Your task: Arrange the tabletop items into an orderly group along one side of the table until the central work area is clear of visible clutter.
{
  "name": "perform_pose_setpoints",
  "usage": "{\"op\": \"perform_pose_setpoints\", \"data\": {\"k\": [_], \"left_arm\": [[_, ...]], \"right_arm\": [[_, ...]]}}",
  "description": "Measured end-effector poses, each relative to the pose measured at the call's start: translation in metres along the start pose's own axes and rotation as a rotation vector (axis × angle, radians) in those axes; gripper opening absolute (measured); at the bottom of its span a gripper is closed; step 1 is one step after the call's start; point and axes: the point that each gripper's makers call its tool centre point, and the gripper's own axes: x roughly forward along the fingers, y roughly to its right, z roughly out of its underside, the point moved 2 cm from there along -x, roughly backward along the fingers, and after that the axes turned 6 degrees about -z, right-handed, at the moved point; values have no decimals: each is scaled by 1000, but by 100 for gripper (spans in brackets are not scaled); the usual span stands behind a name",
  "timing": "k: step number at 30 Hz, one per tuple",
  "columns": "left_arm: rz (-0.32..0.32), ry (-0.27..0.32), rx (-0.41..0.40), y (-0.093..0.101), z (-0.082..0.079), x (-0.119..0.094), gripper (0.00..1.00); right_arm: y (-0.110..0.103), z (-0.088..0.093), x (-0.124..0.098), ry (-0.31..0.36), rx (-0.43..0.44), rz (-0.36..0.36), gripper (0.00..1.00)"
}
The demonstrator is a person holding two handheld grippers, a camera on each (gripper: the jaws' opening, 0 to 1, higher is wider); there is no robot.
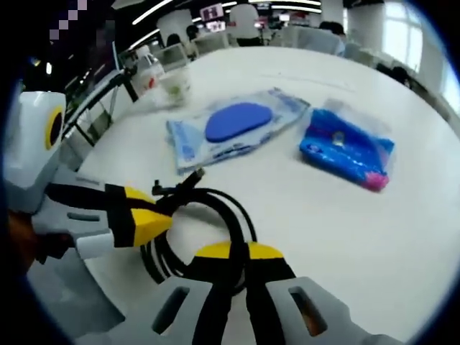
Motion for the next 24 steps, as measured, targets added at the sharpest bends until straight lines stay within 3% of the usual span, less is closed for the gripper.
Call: {"op": "perform_pose_setpoints", "data": {"k": [5,12,16,24], "left_arm": [[-13,-9,25,-2,3,7,11],[-16,11,58,-2,1,7,11],[-10,24,65,-2,1,6,11],[-14,97,59,-6,-17,-7,5]], "right_arm": [[2,2,4,-3,39,-7,2],[0,2,4,2,10,-9,4],[-2,-1,3,25,0,-24,13],[0,-18,-5,86,-2,-24,20]]}}
